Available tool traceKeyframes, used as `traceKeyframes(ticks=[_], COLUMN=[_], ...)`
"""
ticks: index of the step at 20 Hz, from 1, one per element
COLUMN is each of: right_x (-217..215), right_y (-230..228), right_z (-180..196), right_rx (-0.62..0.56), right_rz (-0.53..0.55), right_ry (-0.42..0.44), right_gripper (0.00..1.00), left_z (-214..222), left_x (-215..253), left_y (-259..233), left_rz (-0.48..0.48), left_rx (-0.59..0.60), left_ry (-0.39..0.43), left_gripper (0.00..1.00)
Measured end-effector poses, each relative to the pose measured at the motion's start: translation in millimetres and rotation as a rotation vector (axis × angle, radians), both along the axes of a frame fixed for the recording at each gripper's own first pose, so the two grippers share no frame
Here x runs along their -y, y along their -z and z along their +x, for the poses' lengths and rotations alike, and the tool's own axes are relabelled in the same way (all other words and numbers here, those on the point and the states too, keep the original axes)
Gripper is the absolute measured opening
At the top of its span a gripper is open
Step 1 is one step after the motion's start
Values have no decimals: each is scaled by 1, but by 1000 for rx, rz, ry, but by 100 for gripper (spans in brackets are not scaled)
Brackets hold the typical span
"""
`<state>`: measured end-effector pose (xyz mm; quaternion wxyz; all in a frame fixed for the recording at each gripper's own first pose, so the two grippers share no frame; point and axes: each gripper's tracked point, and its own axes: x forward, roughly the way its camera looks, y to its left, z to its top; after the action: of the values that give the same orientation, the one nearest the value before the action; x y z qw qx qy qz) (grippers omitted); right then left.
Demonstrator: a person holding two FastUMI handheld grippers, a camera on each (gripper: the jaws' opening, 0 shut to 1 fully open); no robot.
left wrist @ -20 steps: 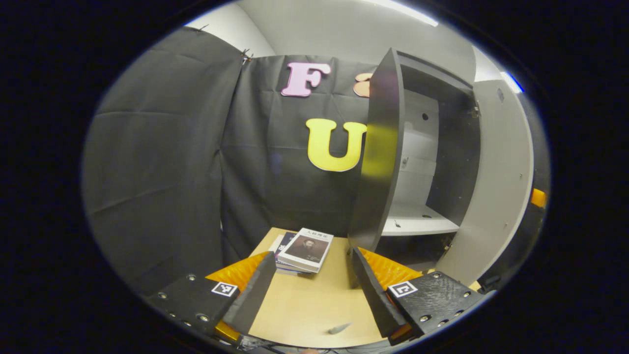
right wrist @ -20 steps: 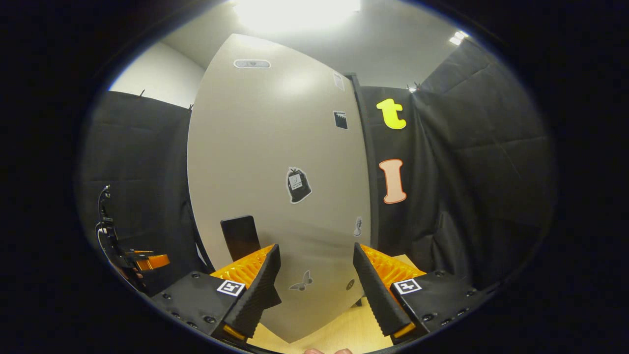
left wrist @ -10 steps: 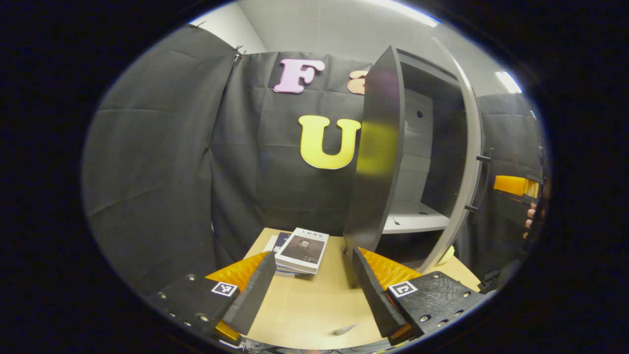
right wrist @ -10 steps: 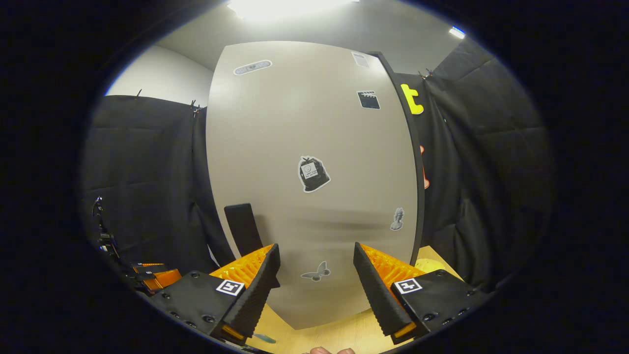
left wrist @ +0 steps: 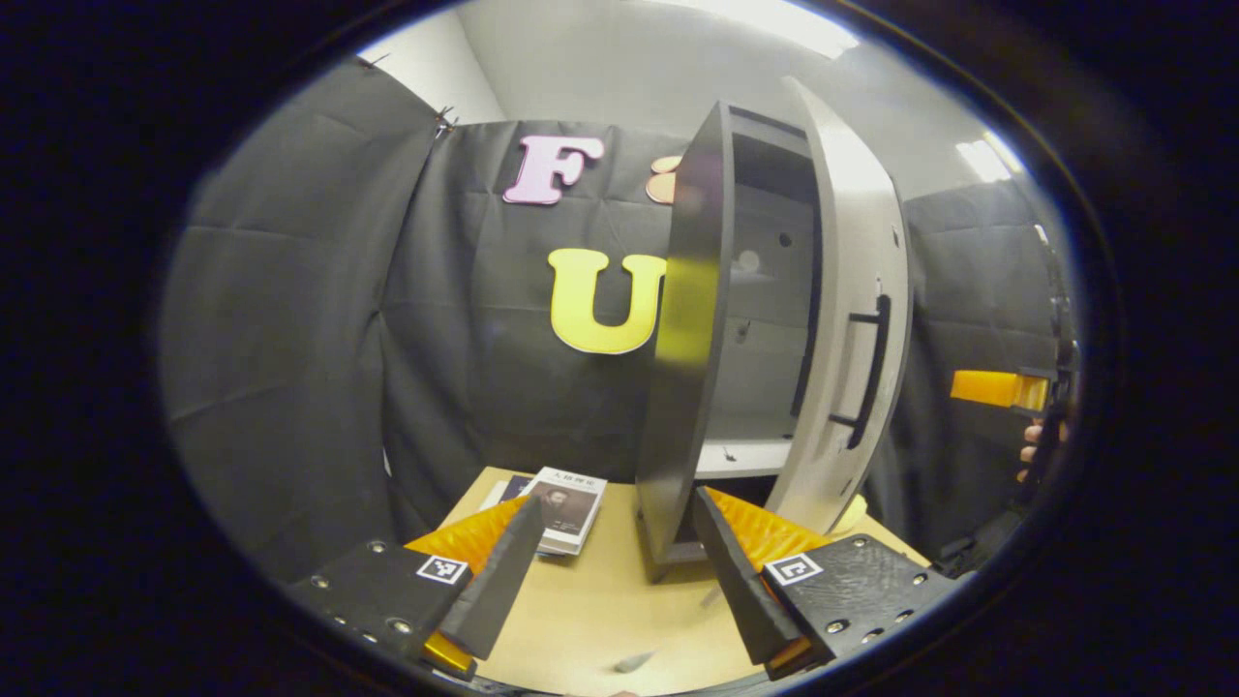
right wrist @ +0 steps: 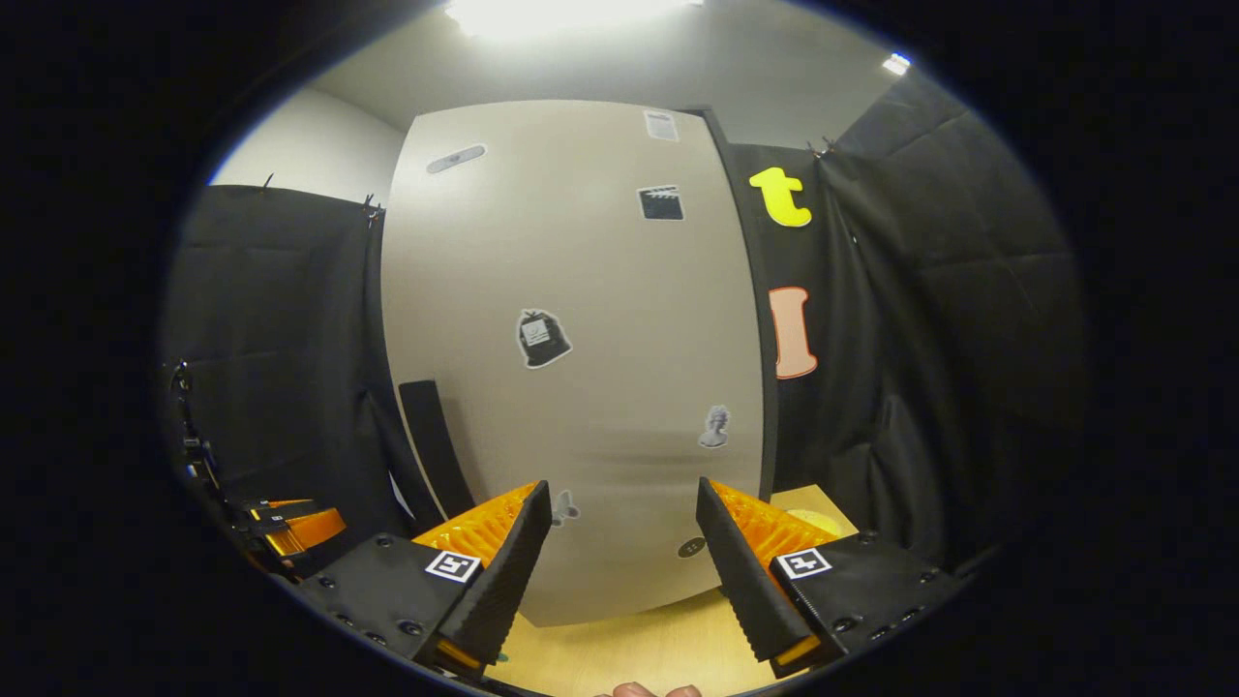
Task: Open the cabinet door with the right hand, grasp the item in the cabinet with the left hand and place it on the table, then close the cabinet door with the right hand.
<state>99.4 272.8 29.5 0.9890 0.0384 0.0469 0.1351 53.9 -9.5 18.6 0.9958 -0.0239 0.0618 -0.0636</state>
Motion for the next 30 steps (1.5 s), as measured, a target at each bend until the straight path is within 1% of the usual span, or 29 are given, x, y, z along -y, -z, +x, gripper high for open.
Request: traceKeyframes(ticks=[1, 2, 4, 6, 7, 8, 10, 11, 12, 13, 16, 17, 19, 20, 22, 23, 24, 26, 27, 29, 30], right_x=[14, 28, 55, 89, 102, 111, 127, 132, 134, 136, 138, 139, 138, 135, 130, 129, 126, 123, 121, 117, 117], right_y=[0, 0, -2, -3, -3, -3, -1, -2, -1, -1, -3, -4, -4, -3, -5, -5, -7, -6, -3, -4, 0], right_z=[-1, -1, -1, 4, 6, 7, 8, 7, 7, 7, 9, 11, 19, 20, 24, 24, 25, 29, 29, 31, 33], right_rx=[-1, 0, 4, 27, 34, 37, 33, 33, 32, 31, 39, 46, 44, 36, 31, 22, 32, 35, 24, 34, 27], right_rz=[6, 14, 23, 6, 1, -1, -3, 3, 14, 26, 57, 64, 76, 84, 95, 94, 90, 72, 69, 68, 65], right_ry=[2, -4, -14, 9, 9, 1, -15, -23, -33, -38, -37, -30, -15, -14, -9, -7, -4, 19, 23, 43, 58], right_gripper=[95, 95, 95, 95, 95, 96, 96, 96, 96, 96, 96, 96, 95, 95, 96, 95, 95, 95, 95, 96, 96], left_z=[-5, -11, -31, -50, -59, -65, -77, -82, -87, -91, -93, -90, -82, -79, -73, -71, -66, -56, -53, -42, -38], left_x=[8, 12, 33, 48, 55, 64, 76, 86, 94, 97, 95, 92, 90, 88, 84, 80, 78, 70, 67, 69, 66], left_y=[-2, 1, 8, 14, 18, 22, 22, 21, 19, 17, 8, 6, 1, 1, -13, -16, -18, -22, -23, -36, -35], left_rz=[-8, -14, -30, -30, -26, -21, -16, -24, -35, -43, -20, -8, 2, 1, 3, 15, 31, 55, 58, 48, 48], left_rx=[19, 24, 28, 22, 17, 17, 24, 25, 28, 32, 54, 63, 65, 62, 91, 89, 99, 106, 105, 146, 142], left_ry=[-22, -50, -85, -130, -153, -175, -208, -203, -198, -195, -203, -204, -200, -194, -174, -169, -161, -155, -147, -109, -97], left_gripper=[95, 93, 93, 93, 95, 93, 93, 95, 93, 93, 93, 97, 93, 93, 95, 93, 95, 95, 93, 94, 94])
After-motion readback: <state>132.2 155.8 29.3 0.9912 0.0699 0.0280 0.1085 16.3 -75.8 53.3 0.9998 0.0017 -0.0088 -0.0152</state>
